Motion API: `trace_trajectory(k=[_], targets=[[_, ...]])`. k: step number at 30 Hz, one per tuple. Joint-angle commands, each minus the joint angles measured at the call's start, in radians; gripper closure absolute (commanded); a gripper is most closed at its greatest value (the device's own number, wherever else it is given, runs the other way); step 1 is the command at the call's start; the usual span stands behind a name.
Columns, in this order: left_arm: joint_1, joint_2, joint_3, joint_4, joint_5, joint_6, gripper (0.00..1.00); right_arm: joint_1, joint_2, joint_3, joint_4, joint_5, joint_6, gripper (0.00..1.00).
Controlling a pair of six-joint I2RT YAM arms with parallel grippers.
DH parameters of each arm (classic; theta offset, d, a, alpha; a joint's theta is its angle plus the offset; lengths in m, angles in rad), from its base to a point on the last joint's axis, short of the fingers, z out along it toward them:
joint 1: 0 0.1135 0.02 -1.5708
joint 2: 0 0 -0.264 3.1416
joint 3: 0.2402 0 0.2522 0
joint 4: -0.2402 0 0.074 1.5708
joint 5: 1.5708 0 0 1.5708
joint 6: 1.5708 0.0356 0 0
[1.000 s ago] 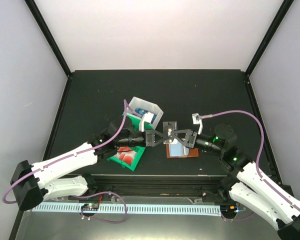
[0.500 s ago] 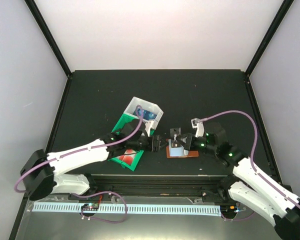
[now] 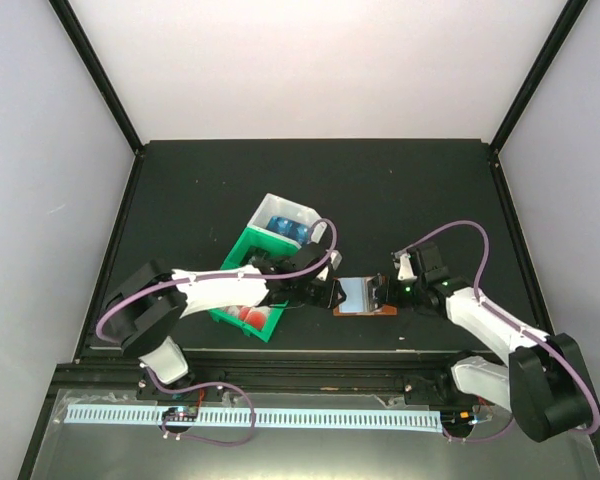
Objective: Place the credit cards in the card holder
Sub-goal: Insert the credit card into the card holder.
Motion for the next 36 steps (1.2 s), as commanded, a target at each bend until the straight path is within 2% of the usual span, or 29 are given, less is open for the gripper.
trace_trajectory(k=[1,15,36], targets=[[-0.008,0.073,0.065,0.016,-0.004,0.037,0.68,-0.02,0.041,-0.012,0.06,-0.049,-0.047,0.99],[-0.008,0.172,0.099,-0.104,-0.076,0.038,0.68,-0.046,0.171,-0.052,0.221,-0.166,0.022,0.99],[-0.03,0.231,0.139,-0.267,-0.253,0.08,0.84,-0.048,0.233,-0.042,0.356,-0.267,0.007,0.99]])
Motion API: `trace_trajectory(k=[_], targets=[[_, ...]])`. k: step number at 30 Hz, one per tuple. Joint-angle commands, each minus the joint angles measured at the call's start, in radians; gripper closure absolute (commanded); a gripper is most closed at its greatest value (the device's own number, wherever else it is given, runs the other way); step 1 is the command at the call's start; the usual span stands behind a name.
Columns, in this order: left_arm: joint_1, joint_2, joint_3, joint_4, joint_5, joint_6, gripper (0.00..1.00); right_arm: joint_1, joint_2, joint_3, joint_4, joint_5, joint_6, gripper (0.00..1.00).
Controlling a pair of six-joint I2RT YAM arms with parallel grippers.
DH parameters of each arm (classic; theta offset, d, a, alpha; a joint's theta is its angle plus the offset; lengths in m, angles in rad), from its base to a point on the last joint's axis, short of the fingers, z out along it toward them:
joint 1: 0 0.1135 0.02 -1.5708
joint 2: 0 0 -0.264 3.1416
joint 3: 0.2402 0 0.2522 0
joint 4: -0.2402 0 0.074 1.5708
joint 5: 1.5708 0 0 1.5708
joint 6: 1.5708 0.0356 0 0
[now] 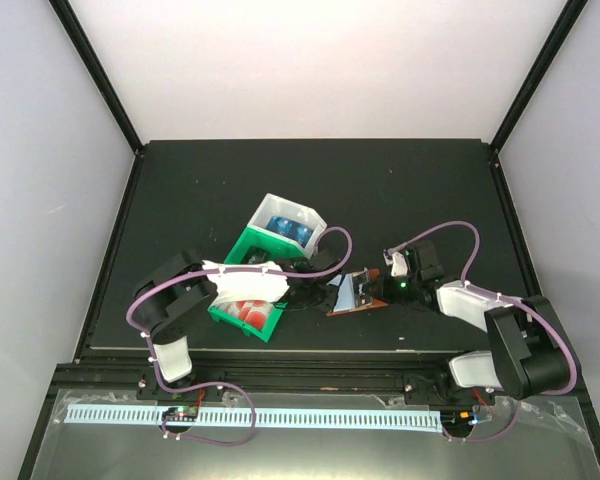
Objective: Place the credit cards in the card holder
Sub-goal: Insert the credit card into the card holder.
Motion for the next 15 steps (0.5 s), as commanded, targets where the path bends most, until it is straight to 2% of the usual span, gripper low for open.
trace_trajectory(k=[1,7,15], targets=[[-0.01,0.046,0.02,-0.087,-0.075,0.025,0.85,-0.004,0.001,0.007,0.027,-0.04,-0.027,0.99],[-0.015,0.058,0.029,-0.096,-0.085,0.033,0.86,-0.003,0.028,0.011,0.025,-0.052,-0.06,0.99],[-0.024,0.063,0.034,-0.096,-0.082,0.041,0.87,-0.004,0.142,0.013,0.083,-0.046,-0.034,0.99]])
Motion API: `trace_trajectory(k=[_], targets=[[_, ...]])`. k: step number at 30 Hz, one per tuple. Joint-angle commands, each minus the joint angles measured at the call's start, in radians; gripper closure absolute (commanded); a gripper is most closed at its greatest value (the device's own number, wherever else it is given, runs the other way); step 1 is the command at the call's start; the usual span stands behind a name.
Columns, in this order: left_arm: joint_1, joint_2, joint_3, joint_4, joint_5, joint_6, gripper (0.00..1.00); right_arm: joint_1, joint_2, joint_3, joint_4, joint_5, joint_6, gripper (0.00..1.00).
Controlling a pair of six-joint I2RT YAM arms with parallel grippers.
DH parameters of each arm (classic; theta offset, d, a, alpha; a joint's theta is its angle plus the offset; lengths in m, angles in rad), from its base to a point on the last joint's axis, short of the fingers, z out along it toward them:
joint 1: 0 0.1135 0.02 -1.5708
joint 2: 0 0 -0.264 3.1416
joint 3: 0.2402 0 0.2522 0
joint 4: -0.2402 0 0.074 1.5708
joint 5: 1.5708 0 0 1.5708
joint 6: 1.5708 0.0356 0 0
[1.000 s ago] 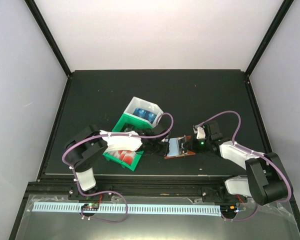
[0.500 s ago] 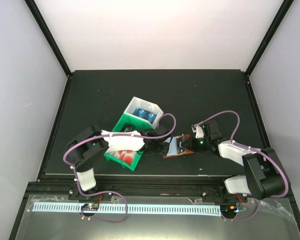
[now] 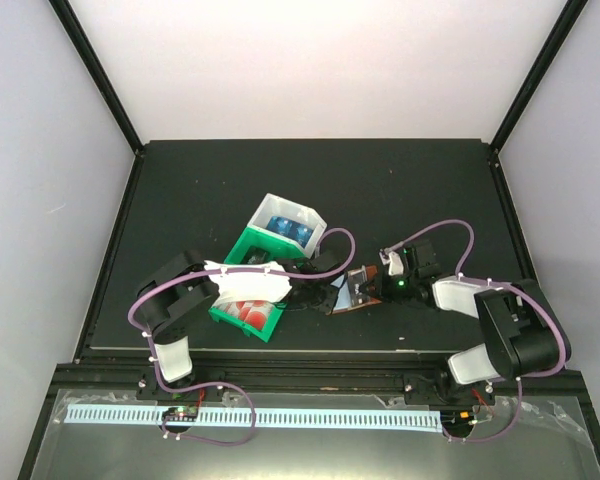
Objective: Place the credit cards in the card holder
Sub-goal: Insert the credit card into the card holder.
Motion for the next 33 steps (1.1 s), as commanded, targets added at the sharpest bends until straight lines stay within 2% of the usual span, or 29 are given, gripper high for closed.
trace_trajectory(k=[1,9,13,18,33], targets=[[-0.01,0.049,0.007,-0.053,-0.026,0.015,0.87,0.005,0.058,0.007,0.021,0.018,-0.007,0.99],[-0.012,0.054,0.007,-0.056,-0.029,0.019,0.87,0.005,0.115,0.036,0.03,-0.001,-0.016,0.96],[-0.012,0.057,0.006,-0.058,-0.032,0.024,0.88,0.004,0.112,0.033,0.069,-0.075,0.041,0.96],[-0.011,0.061,0.005,-0.057,-0.031,0.03,0.88,0.004,0.116,0.047,0.037,-0.07,0.091,0.97],[-0.013,0.067,0.004,-0.045,-0.009,0.038,0.88,0.015,0.208,0.041,0.114,-0.141,0.082,0.96]])
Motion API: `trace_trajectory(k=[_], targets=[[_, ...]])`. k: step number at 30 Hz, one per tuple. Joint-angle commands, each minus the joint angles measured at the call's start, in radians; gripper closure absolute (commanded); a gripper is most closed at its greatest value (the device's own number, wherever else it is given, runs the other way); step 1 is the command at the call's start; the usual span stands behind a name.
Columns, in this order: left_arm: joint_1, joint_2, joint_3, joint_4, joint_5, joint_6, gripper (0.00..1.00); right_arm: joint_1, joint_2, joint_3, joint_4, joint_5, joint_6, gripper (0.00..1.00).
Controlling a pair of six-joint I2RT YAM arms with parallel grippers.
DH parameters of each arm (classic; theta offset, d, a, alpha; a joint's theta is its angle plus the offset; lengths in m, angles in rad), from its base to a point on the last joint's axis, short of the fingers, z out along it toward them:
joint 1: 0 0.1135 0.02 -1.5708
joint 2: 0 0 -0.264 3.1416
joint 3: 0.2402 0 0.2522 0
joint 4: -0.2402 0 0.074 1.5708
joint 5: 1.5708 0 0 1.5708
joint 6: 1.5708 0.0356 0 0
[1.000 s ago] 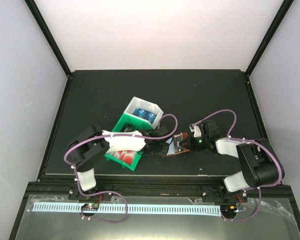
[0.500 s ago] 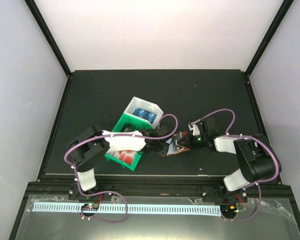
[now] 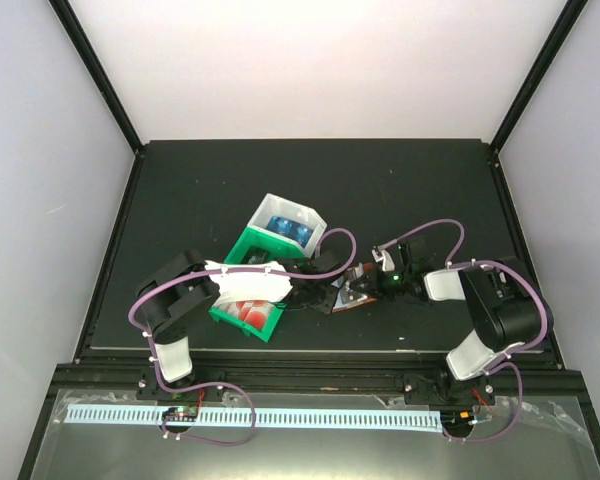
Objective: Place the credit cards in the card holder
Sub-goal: Insert the credit card into the card holder.
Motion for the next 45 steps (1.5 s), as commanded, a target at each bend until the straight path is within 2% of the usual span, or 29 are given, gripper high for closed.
trace_trajectory(k=[1,6,10,15,20,24,29,37,45], targets=[[-0.008,0.062,-0.004,-0.027,0.011,0.012,0.88,0.019,0.037,-0.004,-0.036,0.005,-0.018,0.96],[-0.008,0.057,-0.004,-0.028,0.012,0.014,0.87,0.045,0.049,0.004,-0.039,0.038,-0.011,0.94],[-0.008,0.051,-0.005,-0.027,0.017,0.014,0.86,0.059,-0.005,0.01,-0.082,0.102,-0.018,0.92],[-0.008,0.032,-0.004,-0.025,0.02,0.015,0.81,0.072,-0.094,0.025,-0.177,0.195,-0.04,0.73],[-0.008,0.025,0.0,-0.018,0.027,0.022,0.82,0.11,-0.132,0.049,-0.263,0.311,-0.027,0.68],[-0.008,0.029,-0.004,-0.013,0.032,0.019,0.84,0.135,-0.163,0.063,-0.323,0.411,-0.026,0.65],[-0.008,0.026,-0.007,-0.008,0.038,0.019,0.82,0.175,-0.17,0.092,-0.37,0.464,-0.043,0.65],[-0.008,0.028,-0.009,0.001,0.046,0.016,0.78,0.253,-0.135,0.132,-0.369,0.455,-0.049,0.65],[-0.008,0.029,-0.011,0.007,0.049,0.015,0.77,0.276,-0.102,0.147,-0.328,0.421,-0.085,0.65]])
